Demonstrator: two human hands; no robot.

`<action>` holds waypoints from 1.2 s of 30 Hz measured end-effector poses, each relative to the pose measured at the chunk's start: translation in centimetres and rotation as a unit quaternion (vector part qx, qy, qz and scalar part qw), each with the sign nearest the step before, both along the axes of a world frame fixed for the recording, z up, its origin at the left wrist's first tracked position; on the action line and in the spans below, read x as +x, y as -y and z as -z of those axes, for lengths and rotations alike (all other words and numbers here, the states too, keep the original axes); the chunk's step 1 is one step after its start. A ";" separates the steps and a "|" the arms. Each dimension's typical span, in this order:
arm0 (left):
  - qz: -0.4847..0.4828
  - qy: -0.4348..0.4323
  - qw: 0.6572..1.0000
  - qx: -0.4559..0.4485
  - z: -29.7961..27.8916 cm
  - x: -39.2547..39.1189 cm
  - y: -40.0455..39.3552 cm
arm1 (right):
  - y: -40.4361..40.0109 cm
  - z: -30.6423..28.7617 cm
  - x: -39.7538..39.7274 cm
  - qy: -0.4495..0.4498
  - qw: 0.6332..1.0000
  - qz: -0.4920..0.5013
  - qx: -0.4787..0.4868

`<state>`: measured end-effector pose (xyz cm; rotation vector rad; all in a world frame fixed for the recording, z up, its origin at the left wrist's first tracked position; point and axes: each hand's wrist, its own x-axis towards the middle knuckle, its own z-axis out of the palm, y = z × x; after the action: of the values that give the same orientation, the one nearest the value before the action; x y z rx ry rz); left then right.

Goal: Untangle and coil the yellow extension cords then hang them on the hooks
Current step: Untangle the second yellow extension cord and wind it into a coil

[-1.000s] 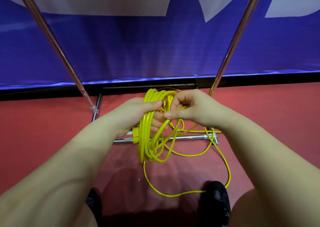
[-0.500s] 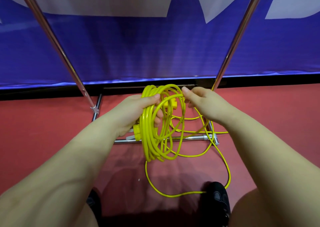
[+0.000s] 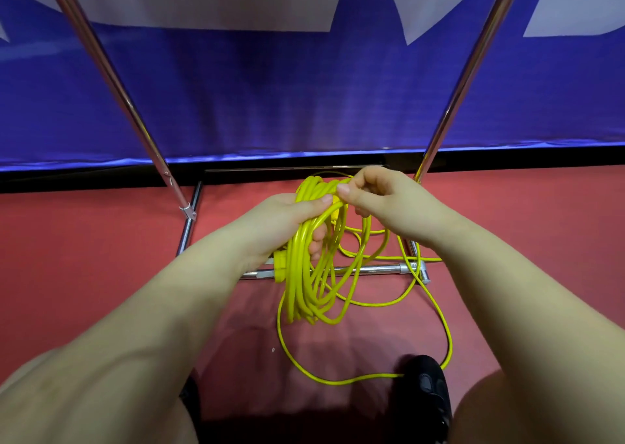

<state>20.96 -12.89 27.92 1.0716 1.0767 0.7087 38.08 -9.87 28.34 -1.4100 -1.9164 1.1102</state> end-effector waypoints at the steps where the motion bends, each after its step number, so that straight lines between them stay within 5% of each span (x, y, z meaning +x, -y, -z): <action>1: -0.009 0.014 1.000 -0.004 0.0 0.0 -0.1 | -0.1 0.1 0.2 0.017 1.000 0.003 -0.006; 6: -0.054 0.042 0.998 -0.001 -0.6 -1.1 -0.7 | -1.0 1.5 2.1 0.195 0.975 0.021 -0.105; 9: -0.028 0.013 0.999 0.020 -0.6 -2.2 -1.0 | -1.3 2.3 3.0 0.298 0.951 0.008 -0.085; 16: -0.065 0.034 0.996 0.043 -0.9 -3.4 -1.5 | 0.1 3.3 2.1 0.370 0.910 -0.127 -0.134; 18: -0.117 0.062 0.990 0.039 -0.9 -3.5 -1.7 | 0.0 3.4 2.0 0.317 0.936 -0.104 -0.111; 21: -0.184 0.078 0.979 0.037 -1.0 -3.4 -1.8 | -0.2 2.2 1.4 0.077 0.986 -0.015 -0.147; 25: -0.159 0.069 0.984 0.033 -1.0 -3.0 -1.7 | -0.1 0.2 0.8 -0.175 0.957 0.047 -0.228; 30: -0.033 0.007 0.999 0.031 -0.7 -2.1 -0.9 | -0.1 -0.8 0.2 -0.310 0.905 0.157 -0.245; 36: 0.060 0.010 0.998 -0.004 -0.3 0.1 0.4 | -0.4 -0.6 -0.8 -0.349 0.892 0.193 -0.211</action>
<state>21.03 -13.29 28.23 1.1111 0.9885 0.6176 37.32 -9.43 28.96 -1.2660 -0.8781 1.6011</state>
